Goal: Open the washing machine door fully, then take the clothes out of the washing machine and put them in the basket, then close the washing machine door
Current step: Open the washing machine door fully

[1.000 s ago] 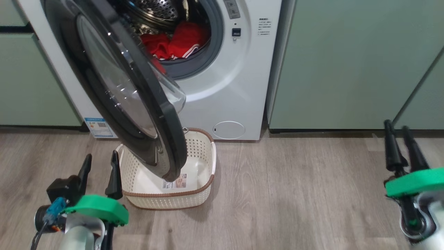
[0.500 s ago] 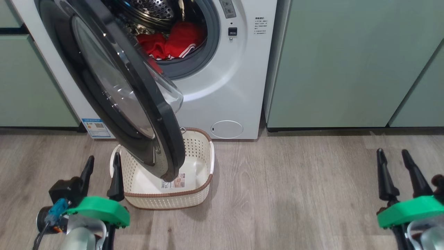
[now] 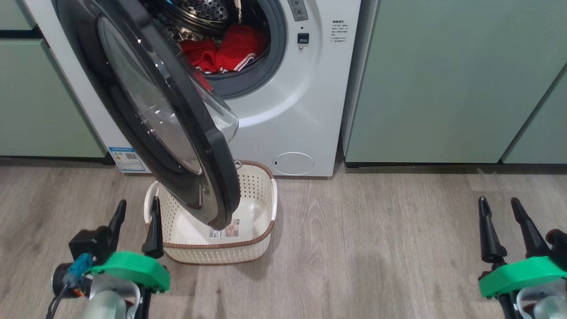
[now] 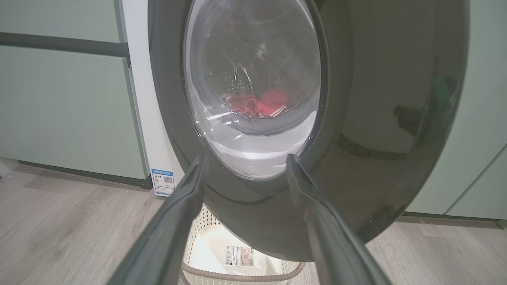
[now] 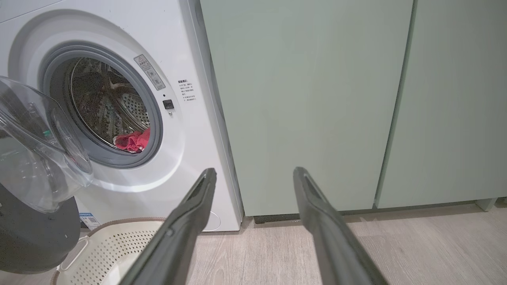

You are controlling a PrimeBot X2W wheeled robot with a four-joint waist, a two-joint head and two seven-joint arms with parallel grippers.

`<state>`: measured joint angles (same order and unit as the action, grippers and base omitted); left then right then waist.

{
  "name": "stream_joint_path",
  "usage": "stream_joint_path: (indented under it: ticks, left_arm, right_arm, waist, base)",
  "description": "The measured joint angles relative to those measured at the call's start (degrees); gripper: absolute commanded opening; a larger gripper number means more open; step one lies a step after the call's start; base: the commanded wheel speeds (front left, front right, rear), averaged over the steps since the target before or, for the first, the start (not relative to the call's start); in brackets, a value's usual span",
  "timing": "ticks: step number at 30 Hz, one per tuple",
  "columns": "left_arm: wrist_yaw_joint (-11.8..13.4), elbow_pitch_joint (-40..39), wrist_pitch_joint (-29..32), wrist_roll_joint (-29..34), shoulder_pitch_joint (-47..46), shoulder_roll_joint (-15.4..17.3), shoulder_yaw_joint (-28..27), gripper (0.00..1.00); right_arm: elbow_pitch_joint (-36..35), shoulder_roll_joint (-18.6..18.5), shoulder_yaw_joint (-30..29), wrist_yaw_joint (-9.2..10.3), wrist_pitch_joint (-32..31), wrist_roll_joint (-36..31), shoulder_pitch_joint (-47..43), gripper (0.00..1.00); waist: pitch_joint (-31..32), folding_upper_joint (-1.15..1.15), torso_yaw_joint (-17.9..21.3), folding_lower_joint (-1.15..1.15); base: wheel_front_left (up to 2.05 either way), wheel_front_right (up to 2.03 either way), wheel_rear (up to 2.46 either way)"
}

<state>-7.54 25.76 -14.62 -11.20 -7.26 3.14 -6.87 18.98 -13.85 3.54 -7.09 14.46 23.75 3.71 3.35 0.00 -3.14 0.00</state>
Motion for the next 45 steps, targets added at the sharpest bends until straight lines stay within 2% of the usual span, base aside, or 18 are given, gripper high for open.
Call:
stream_joint_path:
  ticks: [13, 14, 15, 16, 22, 26, 32, 35, 38, 45]
  left_arm:
    - [0.00, -0.01, 0.00, 0.00, 0.01, 0.00, 0.01, 1.00]
    - [0.00, -0.07, 0.00, 0.00, 0.01, 0.00, 0.00, 0.86]
    - [0.00, -0.37, 0.00, -0.01, 0.01, 0.00, -0.09, 0.26]
    - [0.00, -1.03, 0.00, -0.29, -0.01, -0.02, -0.31, 0.00]
    - [0.00, -6.03, 0.00, -3.53, -1.10, -0.25, -3.97, 0.00]
    - [0.00, -10.46, 0.00, -4.89, -5.75, -0.60, -5.36, 0.00]
    - [0.78, -17.28, 0.38, -6.59, -15.66, -0.90, -2.91, 0.00]
    - [2.11, -21.87, 2.94, -7.13, -18.72, -0.99, 1.88, 0.00]
    - [4.26, -25.92, 5.34, -9.50, -20.34, -1.00, 8.91, 0.00]
    - [9.38, -30.96, 8.14, -13.88, -21.24, -1.07, 29.69, 0.00]
  right_arm:
    - [0.01, 0.22, -0.01, 0.00, 0.00, -0.51, 0.00, 1.00]
    - [0.03, 0.23, -0.01, 0.00, 0.00, -0.51, 0.00, 1.00]
    - [0.07, 0.25, -0.01, 0.00, 0.00, -0.51, 0.00, 1.00]
    - [0.10, 0.27, -0.03, 0.00, 0.00, -0.51, 0.00, 1.00]
    - [0.32, 0.60, -0.22, -0.02, 0.00, -0.57, 0.01, 1.00]
    - [0.36, 0.76, -0.41, -0.02, 0.00, -0.57, 0.01, 1.00]
    - [0.41, 0.90, -0.78, -0.02, 0.00, -0.57, 0.01, 1.00]
    - [0.44, 1.00, -0.78, -0.02, 0.00, -0.57, -0.01, 1.00]
    - [0.47, 1.03, -0.78, -0.02, 0.00, -0.57, -0.01, 1.00]
    - [0.54, 1.04, -0.62, -0.02, 0.00, -0.57, 0.00, 1.00]
  waist:
    - [-0.49, 0.00, -0.34, 0.00]
    - [-0.50, 0.00, -0.34, 0.00]
    - [-0.53, 0.00, -0.35, 0.00]
    - [-0.58, 0.00, -0.35, 0.00]
    - [-0.81, 0.00, -0.48, 0.00]
    - [-0.91, 0.00, -0.70, 0.00]
    - [-0.85, 0.00, -1.10, 0.00]
    - [-0.78, 0.00, -1.20, 0.00]
    - [-0.88, 0.00, -1.19, 0.00]
    - [-1.29, 0.00, -0.68, 0.00]
  base:
    - [0.00, 0.00, 0.00]
    - [0.00, 0.00, 0.00]
    - [0.00, 0.00, 0.00]
    - [0.00, 0.00, 0.00]
    - [0.00, 0.00, 0.00]
    - [0.00, 0.00, 0.00]
    - [0.00, 0.00, 0.00]
    - [0.00, 0.00, 0.00]
    - [0.00, 0.00, 0.00]
    - [0.00, 0.00, 0.00]
